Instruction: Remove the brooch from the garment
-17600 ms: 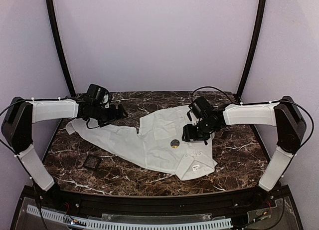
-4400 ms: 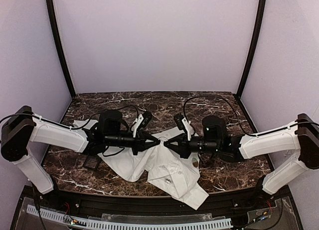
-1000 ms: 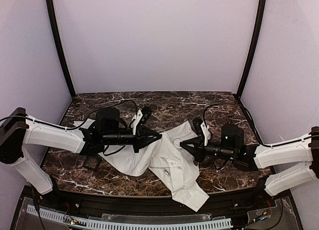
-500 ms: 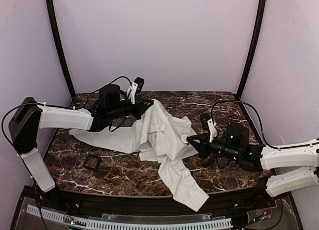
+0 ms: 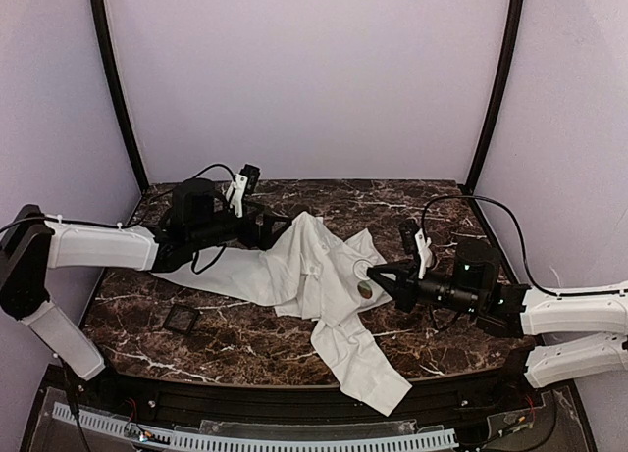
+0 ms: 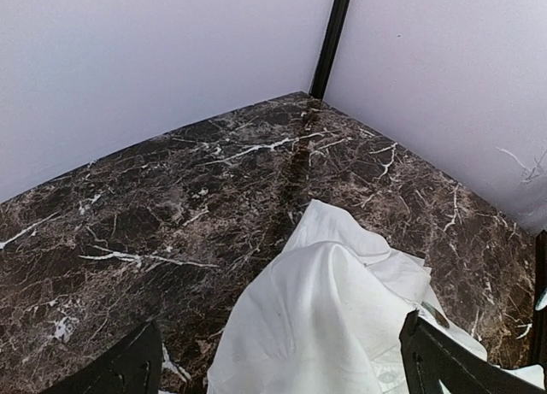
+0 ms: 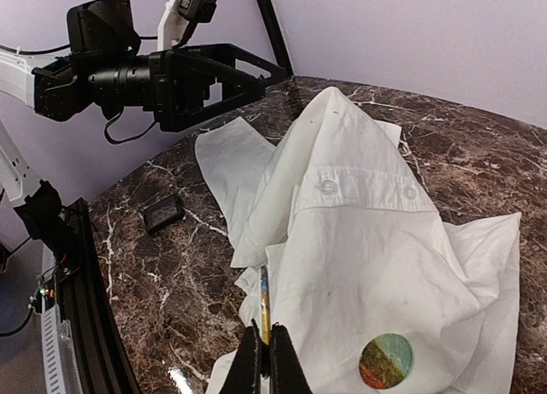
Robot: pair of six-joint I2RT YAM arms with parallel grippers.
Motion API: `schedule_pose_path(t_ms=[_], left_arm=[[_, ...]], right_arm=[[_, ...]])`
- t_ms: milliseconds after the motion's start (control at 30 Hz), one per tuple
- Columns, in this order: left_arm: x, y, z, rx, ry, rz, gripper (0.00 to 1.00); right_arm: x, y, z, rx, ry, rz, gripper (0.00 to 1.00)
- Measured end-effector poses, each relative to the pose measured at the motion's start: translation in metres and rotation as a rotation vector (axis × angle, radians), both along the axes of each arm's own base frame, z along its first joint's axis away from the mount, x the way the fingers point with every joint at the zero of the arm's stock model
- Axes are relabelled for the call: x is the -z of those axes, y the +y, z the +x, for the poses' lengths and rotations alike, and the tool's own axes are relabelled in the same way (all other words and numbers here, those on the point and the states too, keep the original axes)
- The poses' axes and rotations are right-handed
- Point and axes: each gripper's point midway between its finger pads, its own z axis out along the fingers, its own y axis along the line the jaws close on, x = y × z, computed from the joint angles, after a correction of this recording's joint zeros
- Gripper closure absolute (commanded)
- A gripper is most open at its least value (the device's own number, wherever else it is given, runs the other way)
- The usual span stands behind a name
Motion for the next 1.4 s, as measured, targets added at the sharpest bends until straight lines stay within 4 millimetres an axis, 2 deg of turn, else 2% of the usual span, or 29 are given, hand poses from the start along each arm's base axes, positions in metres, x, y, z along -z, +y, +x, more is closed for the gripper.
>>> schedule_pose_path(t_ms=[133,267,433,600,767,933,1200,1267,1400], left_arm=[[-0.024,0.009,-0.026,0.022,-0.031,-0.042,0.01],[-0.035,-0.006,-0.071,0.119,-0.056,-0.061,0.01],[-0.021,-0.022,-0.120,0.264,-0.017,-0.063,0.01],[-0.003,-0.024,-0.150,0.361,0.038,-0.061,0.03],[0.004,-0.027,-0.170,0.433,0.066,-0.077,0.17],[-0.002,-0.033,-0.184,0.490,0.066,-0.103,0.27],[-0.007,-0.036,-0.191,0.528,0.057,-0.119,0.57],[-0.007,-0.036,-0.192,0.532,0.059,-0.122,0.61],[-0.008,-0.037,-0.193,0.545,0.058,-0.126,0.61]], right_arm=[[-0.009,0.005,-0.009,-0.057,-0.013,0.030,1.00],[-0.015,0.014,-0.020,-0.130,-0.023,0.058,1.00],[-0.014,0.033,-0.037,-0.256,-0.019,0.083,1.00],[-0.016,0.051,-0.049,-0.367,-0.017,0.103,1.00],[-0.023,0.065,-0.057,-0.451,-0.024,0.122,1.00],[-0.027,0.079,-0.062,-0.511,-0.031,0.129,1.00],[-0.026,0.093,-0.064,-0.567,-0.027,0.129,1.00],[-0.026,0.095,-0.065,-0.579,-0.025,0.129,1.00],[-0.026,0.098,-0.065,-0.593,-0.030,0.128,1.00]])
